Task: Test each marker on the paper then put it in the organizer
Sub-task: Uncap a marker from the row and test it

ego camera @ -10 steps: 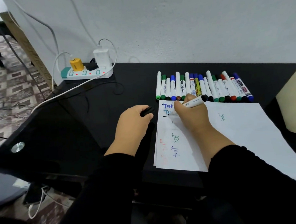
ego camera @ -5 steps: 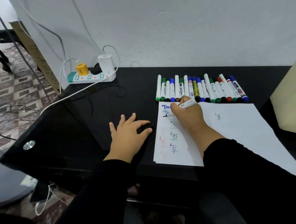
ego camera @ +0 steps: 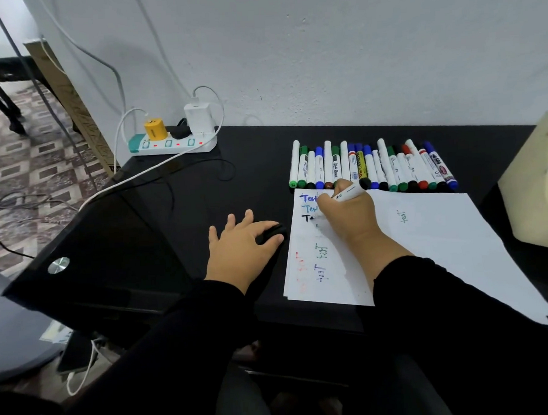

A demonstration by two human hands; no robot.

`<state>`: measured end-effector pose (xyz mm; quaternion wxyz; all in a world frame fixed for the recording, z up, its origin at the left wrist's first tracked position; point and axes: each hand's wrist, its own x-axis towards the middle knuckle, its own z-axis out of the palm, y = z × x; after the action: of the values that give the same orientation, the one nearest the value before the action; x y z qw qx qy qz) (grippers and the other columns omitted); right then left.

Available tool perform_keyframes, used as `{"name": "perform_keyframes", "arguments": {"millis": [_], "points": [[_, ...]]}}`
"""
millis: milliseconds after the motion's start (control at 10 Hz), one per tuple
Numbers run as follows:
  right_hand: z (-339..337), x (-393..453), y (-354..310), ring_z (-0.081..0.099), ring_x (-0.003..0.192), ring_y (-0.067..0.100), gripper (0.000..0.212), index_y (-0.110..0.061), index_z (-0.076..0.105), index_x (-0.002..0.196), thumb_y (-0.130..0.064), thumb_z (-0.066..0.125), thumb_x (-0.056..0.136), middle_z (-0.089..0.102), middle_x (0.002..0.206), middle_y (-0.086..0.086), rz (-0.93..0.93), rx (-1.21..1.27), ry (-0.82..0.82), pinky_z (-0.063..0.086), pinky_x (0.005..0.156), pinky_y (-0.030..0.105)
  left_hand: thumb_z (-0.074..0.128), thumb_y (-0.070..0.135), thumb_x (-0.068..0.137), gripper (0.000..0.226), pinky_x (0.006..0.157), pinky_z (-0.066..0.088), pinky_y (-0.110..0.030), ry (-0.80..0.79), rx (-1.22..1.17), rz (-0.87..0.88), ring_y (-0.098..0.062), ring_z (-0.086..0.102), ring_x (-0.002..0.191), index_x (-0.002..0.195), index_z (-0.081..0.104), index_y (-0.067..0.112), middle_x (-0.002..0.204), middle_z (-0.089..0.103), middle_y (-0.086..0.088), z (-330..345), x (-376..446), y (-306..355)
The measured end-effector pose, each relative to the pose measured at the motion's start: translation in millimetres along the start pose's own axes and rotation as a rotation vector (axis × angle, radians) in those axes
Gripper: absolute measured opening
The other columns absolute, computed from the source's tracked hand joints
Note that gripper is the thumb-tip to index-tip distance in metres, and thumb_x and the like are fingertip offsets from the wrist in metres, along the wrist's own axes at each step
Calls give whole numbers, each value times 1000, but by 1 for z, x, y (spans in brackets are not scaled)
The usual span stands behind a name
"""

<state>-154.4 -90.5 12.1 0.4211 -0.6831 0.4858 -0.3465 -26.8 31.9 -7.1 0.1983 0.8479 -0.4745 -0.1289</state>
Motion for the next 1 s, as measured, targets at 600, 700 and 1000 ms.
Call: {"name": "perform_keyframes", "arguments": {"millis": [600,700,1000], "points": [[-1,-1,1,25,51,11,37,-17,24,60,-4,50,82,26,56,-1,-2,46,43,23,49,22,43,53,92,38,115,-7,-46,-12,27,-13,-20,4,146,130,46,48,156,21,5,-1,0,2],[-1,-1,3,26,51,13,37,-17,23,60,-3,49,83,26,56,-1,-5,47,59,23,50,23,43,53,92,38,115,-7,-46,-14,31,-14,-20,4,146,130,46,48,156,21,5,-1,0,2],[-2,2,3,26,53,12,37,-18,24,60,-2,49,82,27,58,-1,35,107,50,24,52,24,43,53,93,37,115,-7,-46,-15,29,-12,-20,5,146,130,46,49,156,21,5,-1,0,2]]}}
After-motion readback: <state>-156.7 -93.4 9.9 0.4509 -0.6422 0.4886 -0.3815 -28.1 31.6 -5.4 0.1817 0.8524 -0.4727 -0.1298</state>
